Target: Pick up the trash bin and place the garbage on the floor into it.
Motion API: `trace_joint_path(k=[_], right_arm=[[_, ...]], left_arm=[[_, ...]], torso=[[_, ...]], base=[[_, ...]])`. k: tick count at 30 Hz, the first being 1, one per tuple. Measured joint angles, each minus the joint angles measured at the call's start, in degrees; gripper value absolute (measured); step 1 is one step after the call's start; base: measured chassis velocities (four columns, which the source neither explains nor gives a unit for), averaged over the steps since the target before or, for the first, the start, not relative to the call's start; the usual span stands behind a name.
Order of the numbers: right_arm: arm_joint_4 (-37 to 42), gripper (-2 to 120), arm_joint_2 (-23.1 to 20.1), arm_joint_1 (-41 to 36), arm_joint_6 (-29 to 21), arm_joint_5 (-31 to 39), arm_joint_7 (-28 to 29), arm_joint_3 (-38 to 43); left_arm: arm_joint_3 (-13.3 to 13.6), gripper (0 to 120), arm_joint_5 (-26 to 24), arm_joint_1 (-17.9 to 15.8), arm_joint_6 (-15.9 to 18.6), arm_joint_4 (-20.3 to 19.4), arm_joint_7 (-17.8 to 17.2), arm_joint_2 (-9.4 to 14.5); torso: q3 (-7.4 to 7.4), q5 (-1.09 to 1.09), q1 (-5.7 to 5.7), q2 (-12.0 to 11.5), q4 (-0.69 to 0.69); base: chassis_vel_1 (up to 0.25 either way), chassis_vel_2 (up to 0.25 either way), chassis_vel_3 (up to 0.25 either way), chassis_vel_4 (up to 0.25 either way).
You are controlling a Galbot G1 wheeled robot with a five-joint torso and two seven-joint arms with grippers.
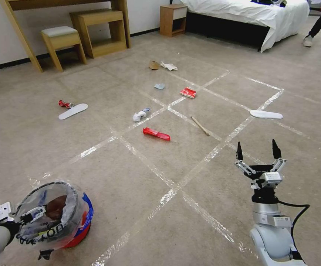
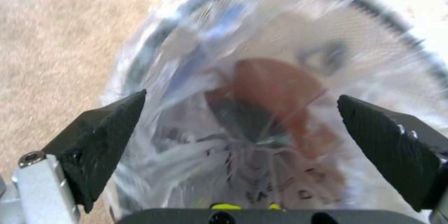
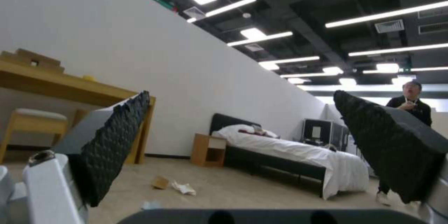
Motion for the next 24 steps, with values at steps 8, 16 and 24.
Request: trace_joint_path(k=[8, 16, 24], right_arm=[[-0.3, 100, 0.3, 0.2, 0.1, 0.0, -0.1, -0.2], [-0.1, 100, 0.5, 0.2, 0.1, -0.2, -0.1, -0.5], [-0.3, 100, 0.7, 0.1, 0.0, -0.3, -0.1, -0.7]], left_arm=[[-0.6, 100, -1.2, 0.9, 0.0, -4.9, -0.7, -0.1], [-3.2, 100, -3.1, 1.8, -0.3, -8.2, -1.1, 0.1], [-7.1, 100, -4.3, 4.9, 0.1, -11.8, -4.7, 0.2]], torso=[[0.0, 0.01, 0.0, 0.0, 0.0], [0.0, 0.01, 0.0, 0.0, -0.01], [0.0, 0.0, 0.0, 0.0, 0.0]], base=[[0.0, 0.0, 0.0, 0.0], [0.0, 0.0, 0.0, 0.0], [0.0, 0.0, 0.0, 0.0]])
